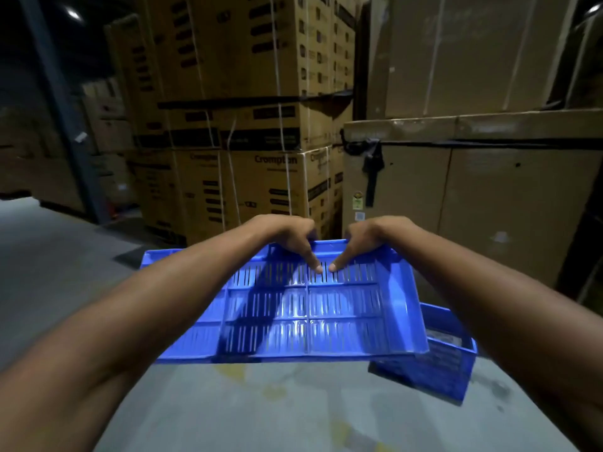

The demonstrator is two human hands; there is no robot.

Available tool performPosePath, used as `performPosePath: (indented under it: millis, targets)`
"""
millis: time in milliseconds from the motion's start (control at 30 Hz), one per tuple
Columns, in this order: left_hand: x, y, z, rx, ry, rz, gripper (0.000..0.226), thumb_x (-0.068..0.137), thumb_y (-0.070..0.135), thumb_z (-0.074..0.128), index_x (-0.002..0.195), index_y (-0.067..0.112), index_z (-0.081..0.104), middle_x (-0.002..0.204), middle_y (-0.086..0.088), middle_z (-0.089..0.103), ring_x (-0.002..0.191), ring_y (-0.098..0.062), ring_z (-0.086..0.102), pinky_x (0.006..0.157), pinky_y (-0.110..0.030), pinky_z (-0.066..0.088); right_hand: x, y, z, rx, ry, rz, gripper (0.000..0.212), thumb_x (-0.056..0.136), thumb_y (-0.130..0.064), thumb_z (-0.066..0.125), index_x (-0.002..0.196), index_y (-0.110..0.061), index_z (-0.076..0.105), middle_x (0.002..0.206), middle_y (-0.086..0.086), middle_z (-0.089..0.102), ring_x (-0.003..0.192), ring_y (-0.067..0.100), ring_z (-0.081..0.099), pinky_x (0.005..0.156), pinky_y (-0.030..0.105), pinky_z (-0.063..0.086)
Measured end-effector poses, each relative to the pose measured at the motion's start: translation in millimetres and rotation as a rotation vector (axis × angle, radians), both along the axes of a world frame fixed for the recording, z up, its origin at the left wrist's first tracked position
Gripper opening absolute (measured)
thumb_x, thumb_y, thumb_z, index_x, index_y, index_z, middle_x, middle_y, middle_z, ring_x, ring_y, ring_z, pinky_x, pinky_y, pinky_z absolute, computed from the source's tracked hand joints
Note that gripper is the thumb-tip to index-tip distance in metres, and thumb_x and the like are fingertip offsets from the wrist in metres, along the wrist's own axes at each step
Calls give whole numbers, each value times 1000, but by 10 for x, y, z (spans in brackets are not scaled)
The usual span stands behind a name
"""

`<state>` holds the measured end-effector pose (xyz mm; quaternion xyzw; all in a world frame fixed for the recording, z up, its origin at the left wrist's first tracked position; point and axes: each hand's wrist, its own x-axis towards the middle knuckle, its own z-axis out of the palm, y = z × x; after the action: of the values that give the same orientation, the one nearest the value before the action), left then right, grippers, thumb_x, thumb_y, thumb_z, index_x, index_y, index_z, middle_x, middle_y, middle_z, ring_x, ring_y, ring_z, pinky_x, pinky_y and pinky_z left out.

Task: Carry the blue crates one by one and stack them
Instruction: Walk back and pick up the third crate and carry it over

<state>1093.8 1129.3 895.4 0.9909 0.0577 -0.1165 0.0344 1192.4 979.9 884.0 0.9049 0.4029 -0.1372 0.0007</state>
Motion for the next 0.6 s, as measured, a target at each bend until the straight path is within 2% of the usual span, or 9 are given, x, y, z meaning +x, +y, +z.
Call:
performPosePath:
  millis: [100, 167, 233, 300, 367, 433, 500, 600]
  targets:
    - [650, 36, -32, 3, 96, -6, 50, 62, 59, 84, 93, 22, 72, 85, 8, 72, 77, -14, 68, 70, -33, 56, 621, 53, -75, -137, 186, -74, 78, 47, -73, 84, 102, -19, 69, 94, 0, 76, 80, 22, 74, 80, 39, 59]
    - [1107, 117, -56, -18, 158, 18, 48, 58, 60, 85, 91, 27, 71, 90, 8, 73, 83, -16, 71, 80, -42, 59, 1023, 102, -135, -106, 225, -84, 80, 46, -72, 86, 104, -20, 68, 98, 1, 75, 84, 24, 74, 84, 45, 58]
    - [1501, 216, -74, -56, 181, 30, 48, 53, 60, 86, 87, 30, 70, 91, 8, 74, 85, -18, 73, 84, -46, 59, 1375, 145, -189, -21, 253, -76, 65, 52, -65, 88, 96, -21, 70, 99, 2, 75, 85, 24, 74, 83, 45, 59]
    - [1857, 322, -111, -97, 192, 40, 51, 52, 58, 87, 90, 28, 72, 91, 6, 76, 85, -19, 73, 84, -47, 59, 1692, 204, -217, 63, 204, -27, 46, 61, -58, 87, 81, -21, 68, 91, 0, 74, 81, 20, 72, 77, 37, 59]
    - [2185, 432, -171, -111, 235, 71, 56, 60, 55, 86, 103, 22, 71, 99, 2, 75, 89, -20, 73, 87, -45, 58, 1953, 303, -236, 122, 120, 17, 41, 64, -53, 86, 73, -20, 64, 81, -4, 68, 73, 16, 67, 65, 31, 53]
    - [2492, 507, -244, -150, 273, 97, 60, 68, 50, 84, 115, 17, 66, 107, -1, 72, 94, -21, 71, 89, -44, 57, 2199, 411, -274, 146, 26, 37, 40, 66, -52, 85, 75, -20, 62, 80, -4, 64, 71, 15, 61, 61, 30, 46]
    - [2798, 594, -336, -171, 204, 70, 58, 74, 45, 81, 121, 16, 61, 112, -1, 68, 97, -21, 67, 89, -40, 55, 2466, 506, -328, 153, -97, 33, 43, 67, -57, 82, 86, -22, 65, 85, -2, 63, 75, 18, 59, 64, 32, 44]
    - [3279, 796, -525, -117, 47, -5, 49, 77, 41, 80, 113, 16, 59, 107, -1, 63, 95, -21, 62, 81, -35, 51, 2918, 655, -496, 184, -230, -8, 44, 67, -62, 78, 86, -25, 63, 85, -2, 61, 83, 22, 59, 66, 34, 42]
